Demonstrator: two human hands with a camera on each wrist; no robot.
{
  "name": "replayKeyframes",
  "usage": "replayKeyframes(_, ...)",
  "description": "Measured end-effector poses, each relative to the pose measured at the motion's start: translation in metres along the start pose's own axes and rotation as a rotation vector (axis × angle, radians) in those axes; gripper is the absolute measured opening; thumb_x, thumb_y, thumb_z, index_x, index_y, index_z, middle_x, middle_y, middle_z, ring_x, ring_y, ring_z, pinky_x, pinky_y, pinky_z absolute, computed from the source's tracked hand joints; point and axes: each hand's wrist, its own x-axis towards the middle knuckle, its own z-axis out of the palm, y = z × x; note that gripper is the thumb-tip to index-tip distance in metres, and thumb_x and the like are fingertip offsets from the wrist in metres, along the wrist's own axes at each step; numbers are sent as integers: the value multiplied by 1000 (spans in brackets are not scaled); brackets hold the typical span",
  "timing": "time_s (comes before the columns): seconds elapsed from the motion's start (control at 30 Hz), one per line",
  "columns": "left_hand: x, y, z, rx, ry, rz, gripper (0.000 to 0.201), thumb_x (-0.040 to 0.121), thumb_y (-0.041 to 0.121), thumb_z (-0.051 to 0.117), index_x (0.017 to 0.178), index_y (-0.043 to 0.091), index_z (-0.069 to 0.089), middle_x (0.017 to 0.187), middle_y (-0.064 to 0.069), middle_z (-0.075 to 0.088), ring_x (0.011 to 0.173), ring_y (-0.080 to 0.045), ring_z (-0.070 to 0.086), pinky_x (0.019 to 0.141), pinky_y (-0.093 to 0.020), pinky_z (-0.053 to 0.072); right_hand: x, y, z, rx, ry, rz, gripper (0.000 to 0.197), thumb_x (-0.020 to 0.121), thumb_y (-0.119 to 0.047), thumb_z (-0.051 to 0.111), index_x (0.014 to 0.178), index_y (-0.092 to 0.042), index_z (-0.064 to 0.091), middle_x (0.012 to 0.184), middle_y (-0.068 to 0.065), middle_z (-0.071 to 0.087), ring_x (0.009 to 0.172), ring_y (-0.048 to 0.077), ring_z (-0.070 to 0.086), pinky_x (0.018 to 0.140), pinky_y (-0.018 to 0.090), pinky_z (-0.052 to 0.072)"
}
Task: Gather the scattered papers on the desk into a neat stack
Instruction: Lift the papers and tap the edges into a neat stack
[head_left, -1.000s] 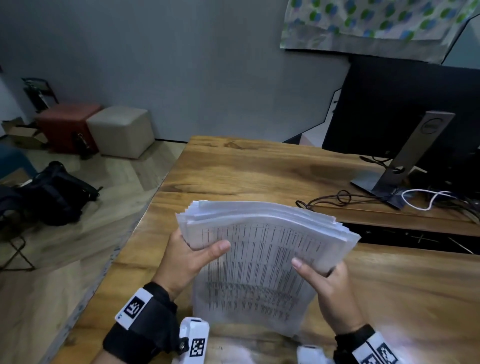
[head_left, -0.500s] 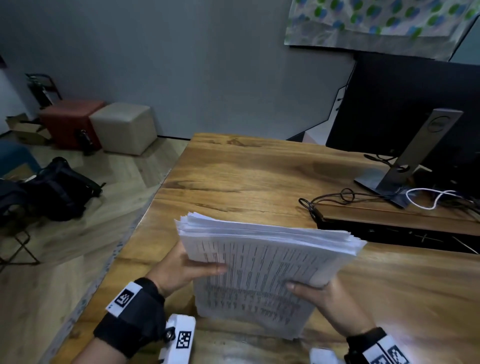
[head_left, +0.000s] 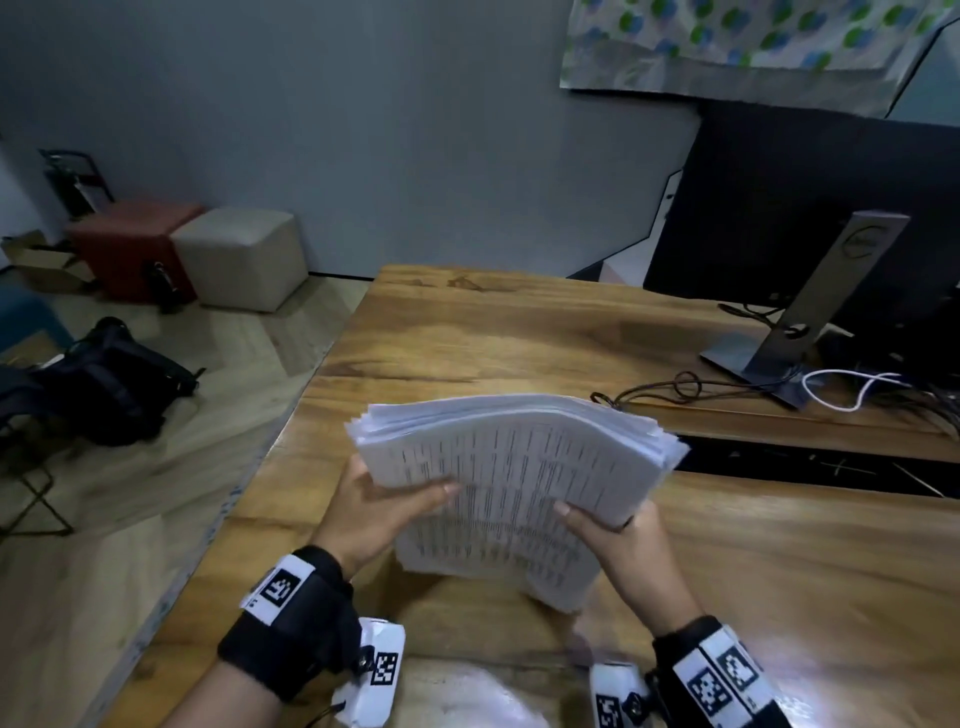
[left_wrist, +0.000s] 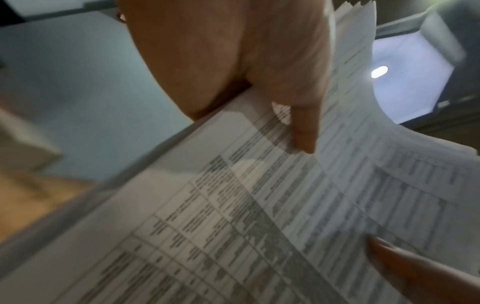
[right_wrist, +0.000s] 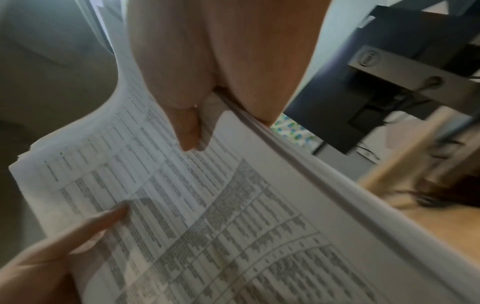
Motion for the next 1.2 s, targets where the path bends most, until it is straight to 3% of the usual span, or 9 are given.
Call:
replayKeyframes(0.1,3,11,5,-21,39,36,38,67,12,84,102,19,72,94,13,81,96,-8,76,80,-20,61,4,-6,1,13,18,-49,34,83,4,70,95,-27,65,88,-20,76,86,2,70,71,22,59)
replayKeyframes(0.27,5,45,7,-70,29,283,41,70,-7,79,97,23,69,88,18,80,89,-1,75,75,-18,60,-2,-33,-7,55,49,-238,35,81,7,70,96,-24,63,89,-23,74,84,-8,68,68,15,56)
replayKeyframes(0.4,3,33,2,-108,-12,262,37,65,0,83,97,13,67,87,16,78,84,1,73,71,-14,57,-5,-26,-11,32,9,-161,44,75,7,76,97,-28,63,91,-21,75,87,-3,70,67,16,56)
replayKeyframes(0.53,3,32,11,-103,20,234,18,61,23,87,78,28,82,81,10,80,79,-3,76,69,-15,57,1,-28,-4,57,23,-168,42,76,4,75,101,-28,63,91,-19,76,88,-1,71,71,16,56)
replayKeyframes(0.63,4,56,16,-142,77,309,20,62,17,80,73,33,81,75,13,79,74,-1,75,67,-16,58,1,-50,-1,102,54,-255,39,76,3,73,101,-25,63,90,-19,76,86,-2,70,71,14,56)
replayKeyframes(0.77,1,73,12,-141,88,355,21,63,13,79,83,18,73,78,12,80,77,-4,76,67,-18,59,-7,-58,-4,117,80,-368,37,75,-4,74,102,-28,67,97,-14,75,93,3,70,75,17,57)
replayKeyframes(0.93,-9,9,11,-10,57,11,32,71,6,84,97,20,72,91,10,81,90,-8,77,83,-29,62,-11,3,3,42,6,-24,32,78,-1,75,100,-24,68,99,-9,78,96,15,73,80,34,62)
replayKeyframes(1.0,-11,4,12,-10,60,-37,32,73,1,83,95,22,72,89,12,81,88,-3,76,87,-29,60,-11,7,4,22,20,-7,29,80,0,74,96,-23,69,95,-12,78,95,15,72,76,30,62)
replayKeyframes(1.2,3,60,13,-64,79,267,42,72,-9,79,94,26,68,85,22,78,87,3,73,70,-15,58,-9,-48,-2,83,71,-307,34,79,9,70,96,-20,65,89,-22,75,84,-6,68,67,13,55)
